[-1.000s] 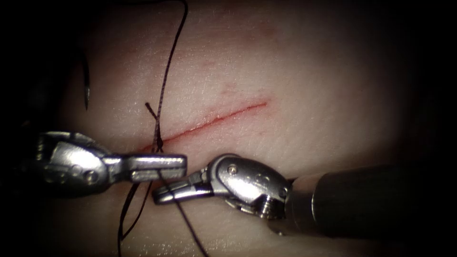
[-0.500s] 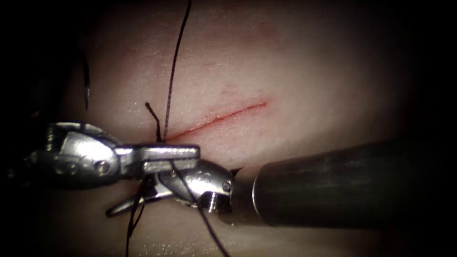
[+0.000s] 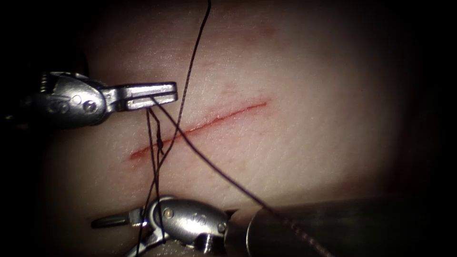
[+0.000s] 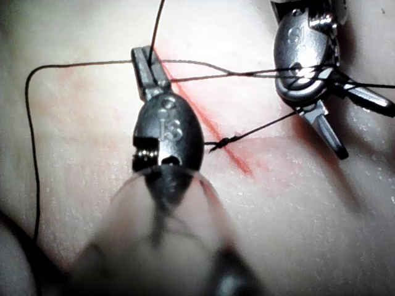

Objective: Wound Closure

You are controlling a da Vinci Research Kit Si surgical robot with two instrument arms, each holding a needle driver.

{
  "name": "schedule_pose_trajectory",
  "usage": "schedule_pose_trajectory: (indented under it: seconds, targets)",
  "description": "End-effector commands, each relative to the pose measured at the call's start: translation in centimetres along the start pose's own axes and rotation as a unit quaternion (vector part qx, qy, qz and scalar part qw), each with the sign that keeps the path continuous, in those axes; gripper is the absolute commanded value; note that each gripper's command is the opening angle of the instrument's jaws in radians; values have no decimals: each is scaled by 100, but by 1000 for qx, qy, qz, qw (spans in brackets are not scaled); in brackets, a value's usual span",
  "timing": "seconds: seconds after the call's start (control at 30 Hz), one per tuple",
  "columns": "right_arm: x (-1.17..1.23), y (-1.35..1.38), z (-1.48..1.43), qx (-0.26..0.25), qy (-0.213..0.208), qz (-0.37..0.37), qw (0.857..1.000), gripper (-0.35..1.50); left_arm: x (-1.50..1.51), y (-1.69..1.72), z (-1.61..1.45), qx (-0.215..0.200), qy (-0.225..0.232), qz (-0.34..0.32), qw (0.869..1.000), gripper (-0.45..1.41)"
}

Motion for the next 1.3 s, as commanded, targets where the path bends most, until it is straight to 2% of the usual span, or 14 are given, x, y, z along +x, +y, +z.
schedule_pose_trajectory:
  seconds: [0.03,0.1,0.23,0.27,0.3,0.37,0.4,0.6,0.7,0.77,1.13,1.17,1.3]
  targets:
    - [-4,-10,0,3,6,3,1000,17,-8,5,7,6,-16,11,1000,-45]
    - [1,-11,-7,2,15,5,1000,7,-20,4,7,16,-53,38,998,-45]
    - [13,-15,-20,2,38,10,999,0,-43,6,6,32,-115,78,990,-45]
    - [15,-15,-22,2,40,11,999,-1,-49,6,5,33,-122,82,989,-45]
    - [17,-15,-24,2,42,12,999,-13,-53,7,4,33,-124,83,988,-45]
    - [21,-15,-29,3,46,14,999,-17,-61,9,0,34,-127,86,988,-45]
    - [24,-14,-32,3,49,15,999,-27,-64,10,-2,34,-128,87,987,-45]
    - [34,-11,-44,2,64,21,998,-30,-73,22,-16,36,-136,89,986,-45]
    - [39,-9,-53,-2,75,24,997,-27,-68,28,-16,40,-133,84,987,-45]
    - [42,-9,-59,-1,79,28,996,-32,-62,31,-15,41,-129,77,988,-45]
    - [49,-9,-91,-24,96,35,995,-35,-4,51,11,43,-95,68,992,-45]
    - [49,-9,-94,-31,97,36,994,-30,-1,52,12,43,-93,67,992,-45]
    - [49,-9,-102,-45,100,40,993,-30,3,54,15,44,-92,67,993,-45]
